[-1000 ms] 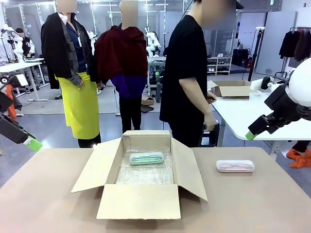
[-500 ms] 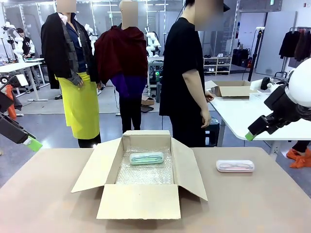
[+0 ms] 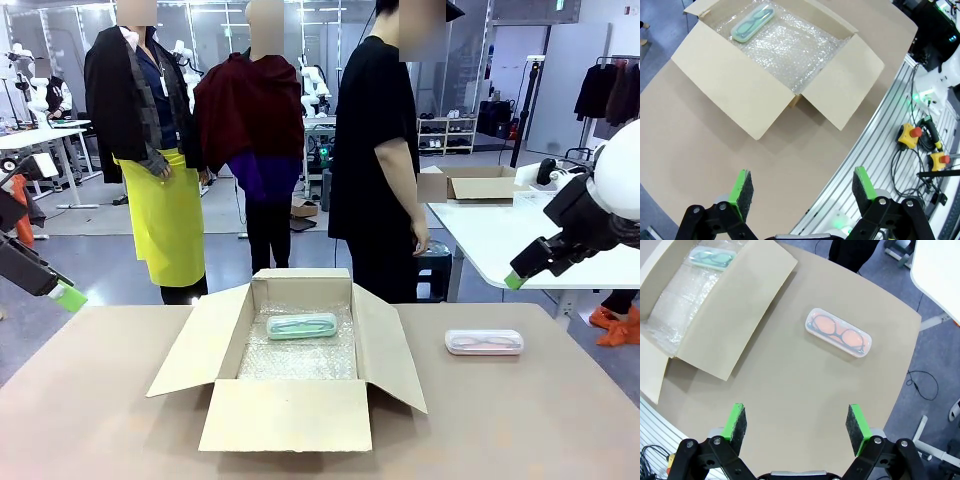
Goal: Pack the glasses set securely to prepare it for shipping.
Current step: Put the Glasses case from the right side of the table into the Package Box.
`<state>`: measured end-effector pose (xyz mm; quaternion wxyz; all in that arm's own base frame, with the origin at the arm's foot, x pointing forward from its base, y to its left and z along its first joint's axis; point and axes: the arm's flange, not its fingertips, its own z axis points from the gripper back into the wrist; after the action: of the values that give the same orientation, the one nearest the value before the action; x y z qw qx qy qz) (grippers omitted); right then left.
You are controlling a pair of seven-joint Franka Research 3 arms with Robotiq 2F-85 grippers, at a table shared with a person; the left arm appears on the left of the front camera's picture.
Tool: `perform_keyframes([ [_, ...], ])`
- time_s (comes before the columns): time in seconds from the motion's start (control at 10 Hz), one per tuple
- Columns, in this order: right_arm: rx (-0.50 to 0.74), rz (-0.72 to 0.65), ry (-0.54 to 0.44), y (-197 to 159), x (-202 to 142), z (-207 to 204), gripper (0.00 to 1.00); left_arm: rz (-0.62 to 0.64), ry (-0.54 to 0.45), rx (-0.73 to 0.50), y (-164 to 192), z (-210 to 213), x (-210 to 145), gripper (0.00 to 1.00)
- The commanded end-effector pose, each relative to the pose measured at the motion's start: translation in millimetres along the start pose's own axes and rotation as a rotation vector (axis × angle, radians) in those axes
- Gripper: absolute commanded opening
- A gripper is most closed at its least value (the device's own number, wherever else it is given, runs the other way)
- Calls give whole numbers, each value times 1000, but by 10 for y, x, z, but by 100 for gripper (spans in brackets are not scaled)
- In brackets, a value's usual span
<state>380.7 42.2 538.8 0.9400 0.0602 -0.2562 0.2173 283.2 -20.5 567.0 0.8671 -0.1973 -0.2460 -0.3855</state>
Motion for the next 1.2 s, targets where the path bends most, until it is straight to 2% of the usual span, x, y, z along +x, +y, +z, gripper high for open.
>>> perform_keyframes([
  [0.0,-56,-36,17,-15,97,-89,100,-1,7,0,2,2,-13,100],
  [0.2,-106,-59,32,-66,198,-183,100,-1,7,0,2,2,-13,100],
  [0.5,-115,-69,90,-194,408,-399,100,-1,7,0,2,2,-13,100],
  [0.7,-90,-69,134,-525,822,-681,100,-1,7,0,2,2,-13,100],
  [0.9,-80,-3,187,-804,1101,-932,100,-1,7,0,2,2,-13,100],
  [1.1,-53,84,224,-1011,1236,-1155,100,-1,7,0,2,2,-13,100],
])
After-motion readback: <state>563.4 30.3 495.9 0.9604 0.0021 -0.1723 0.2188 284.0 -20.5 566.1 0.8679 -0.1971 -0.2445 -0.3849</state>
